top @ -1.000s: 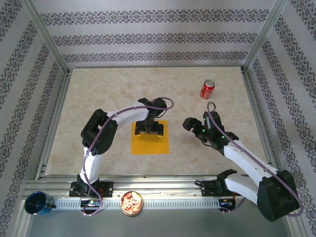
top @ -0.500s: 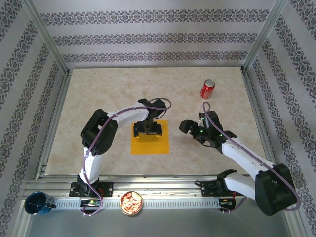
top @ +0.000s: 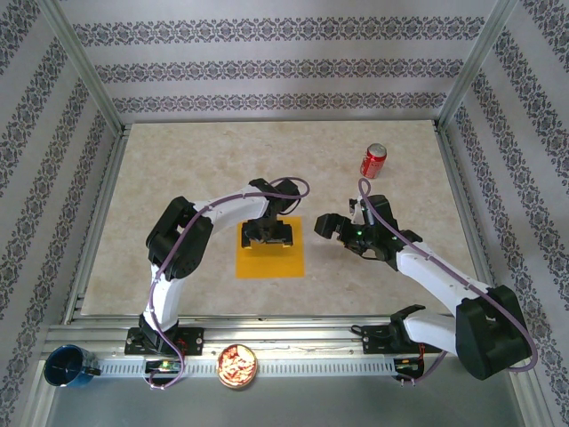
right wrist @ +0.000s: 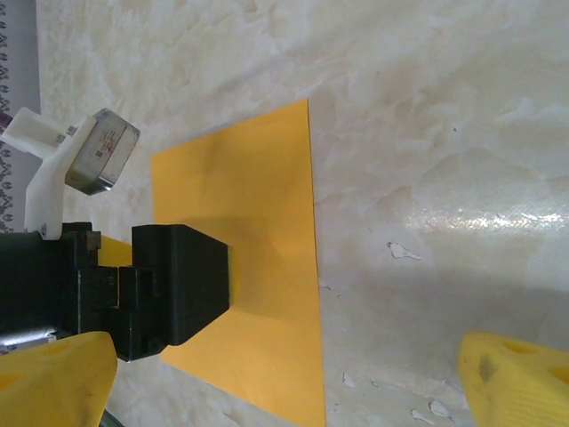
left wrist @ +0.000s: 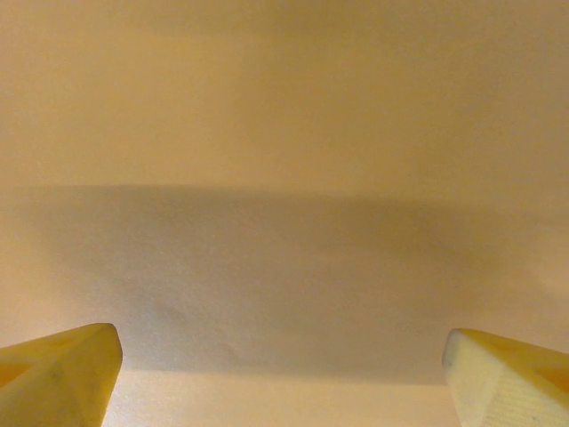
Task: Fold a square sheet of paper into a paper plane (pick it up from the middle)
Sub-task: First fold the square sheet of paper in half at the center of the table.
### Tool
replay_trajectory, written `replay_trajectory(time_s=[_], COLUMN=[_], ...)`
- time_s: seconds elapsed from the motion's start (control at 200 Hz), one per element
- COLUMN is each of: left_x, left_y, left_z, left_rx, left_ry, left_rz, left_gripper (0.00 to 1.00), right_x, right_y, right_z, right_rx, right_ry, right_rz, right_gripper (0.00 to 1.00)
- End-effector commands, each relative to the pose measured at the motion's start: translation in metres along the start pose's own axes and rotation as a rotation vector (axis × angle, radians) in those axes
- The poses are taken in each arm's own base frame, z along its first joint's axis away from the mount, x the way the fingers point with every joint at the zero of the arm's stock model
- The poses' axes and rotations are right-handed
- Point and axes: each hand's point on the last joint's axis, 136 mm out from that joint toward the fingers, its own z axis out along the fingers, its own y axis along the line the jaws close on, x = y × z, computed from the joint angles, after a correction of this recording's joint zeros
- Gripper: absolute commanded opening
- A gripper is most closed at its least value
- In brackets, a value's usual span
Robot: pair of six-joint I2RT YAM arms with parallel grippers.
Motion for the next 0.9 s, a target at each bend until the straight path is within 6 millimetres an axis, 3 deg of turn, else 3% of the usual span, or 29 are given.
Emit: replay_trajectory(time_s=[0.0, 0.899], left_x=[-0.001, 0.02], left_y=[-0.009, 0.002], left_z=[0.0, 0.044], left_rx=[0.011, -0.006], left_ry=[0.002, 0.083], left_rz=[0.037, 0.011], left_gripper=[0.93, 0.92], right_x=[-0.002, -0.003], right_y=[0.013, 0.009], right_z=[-0.001, -0.002], right_rx=[-0.031, -0.004], right_ry=[0.0, -0.018], right_rz=[-0.044, -0.034], right_gripper=[0.98, 0.98])
